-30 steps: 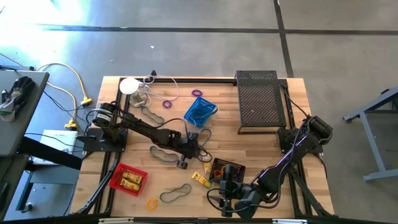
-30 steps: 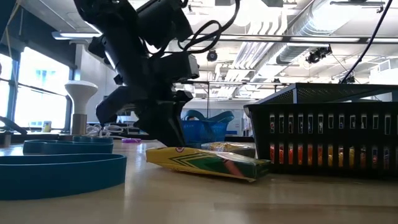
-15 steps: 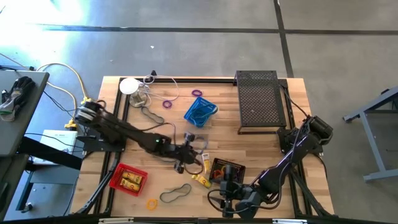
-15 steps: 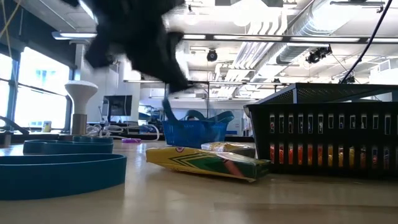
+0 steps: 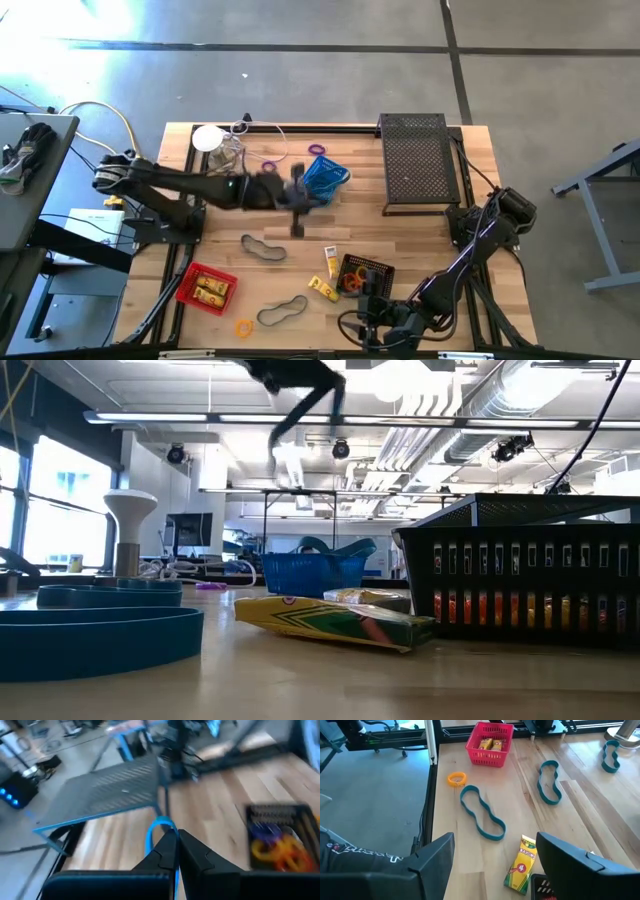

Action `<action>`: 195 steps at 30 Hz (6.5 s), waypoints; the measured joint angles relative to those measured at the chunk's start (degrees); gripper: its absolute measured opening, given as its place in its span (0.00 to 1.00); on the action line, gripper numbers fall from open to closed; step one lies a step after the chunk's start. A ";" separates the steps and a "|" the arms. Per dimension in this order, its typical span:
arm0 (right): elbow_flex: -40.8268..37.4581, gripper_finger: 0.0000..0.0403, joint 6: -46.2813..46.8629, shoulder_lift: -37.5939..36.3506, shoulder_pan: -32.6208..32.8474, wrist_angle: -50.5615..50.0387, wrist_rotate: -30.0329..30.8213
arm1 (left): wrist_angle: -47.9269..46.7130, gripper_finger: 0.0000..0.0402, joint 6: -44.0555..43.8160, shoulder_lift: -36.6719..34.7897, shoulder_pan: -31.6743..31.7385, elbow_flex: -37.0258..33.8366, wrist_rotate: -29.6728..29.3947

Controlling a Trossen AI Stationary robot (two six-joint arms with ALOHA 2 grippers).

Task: Pick & Place Office Desk Supplies
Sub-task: Put the blue rubber band into the blue bin, then put the middle purple wrist coil keychain into the black bin

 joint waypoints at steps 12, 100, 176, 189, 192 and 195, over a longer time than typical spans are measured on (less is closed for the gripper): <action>0.00 0.67 -0.04 0.00 0.00 -1.29 -0.03 | 8.19 0.00 -14.91 6.07 21.90 0.04 17.59; 0.00 0.67 -1.51 0.01 -0.15 -1.98 -0.04 | -20.40 0.36 -14.79 21.00 15.74 9.79 -6.15; 0.00 0.67 -1.62 2.89 -2.36 -1.51 -3.54 | -49.58 0.36 -18.07 27.96 40.67 11.58 7.95; 0.00 0.67 -1.55 2.86 -2.36 -1.05 -3.63 | -47.07 0.35 -19.37 27.82 40.98 7.45 8.05; 0.00 0.67 -1.59 2.86 -2.38 -1.07 -3.63 | -47.00 0.32 -19.42 27.82 41.00 7.37 8.13; 0.00 0.67 -1.68 2.86 -2.36 -1.07 -3.65 | -46.98 0.25 -19.52 27.82 40.98 7.34 8.13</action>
